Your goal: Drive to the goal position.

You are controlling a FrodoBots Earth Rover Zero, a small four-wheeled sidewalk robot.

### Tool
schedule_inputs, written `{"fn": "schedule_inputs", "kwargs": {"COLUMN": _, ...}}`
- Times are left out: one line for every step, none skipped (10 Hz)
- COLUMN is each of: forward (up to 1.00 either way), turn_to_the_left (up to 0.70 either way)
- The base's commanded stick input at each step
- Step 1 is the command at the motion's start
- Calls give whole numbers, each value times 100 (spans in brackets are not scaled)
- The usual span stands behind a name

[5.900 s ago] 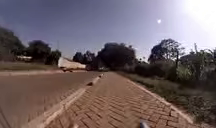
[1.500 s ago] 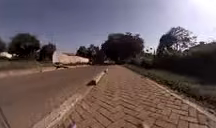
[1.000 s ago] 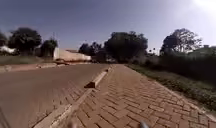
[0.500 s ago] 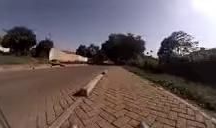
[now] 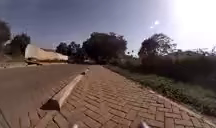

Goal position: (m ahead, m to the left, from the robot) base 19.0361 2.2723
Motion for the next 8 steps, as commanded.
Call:
{"fn": "schedule_inputs", "kwargs": {"forward": 100, "turn_to_the_left": 0}}
{"fn": "schedule_inputs", "kwargs": {"forward": 100, "turn_to_the_left": 0}}
{"fn": "schedule_inputs", "kwargs": {"forward": 100, "turn_to_the_left": 0}}
{"fn": "schedule_inputs", "kwargs": {"forward": 100, "turn_to_the_left": 7}}
{"fn": "schedule_inputs", "kwargs": {"forward": 100, "turn_to_the_left": 40}}
{"fn": "schedule_inputs", "kwargs": {"forward": 100, "turn_to_the_left": 40}}
{"fn": "schedule_inputs", "kwargs": {"forward": 100, "turn_to_the_left": 40}}
{"fn": "schedule_inputs", "kwargs": {"forward": 100, "turn_to_the_left": 40}}
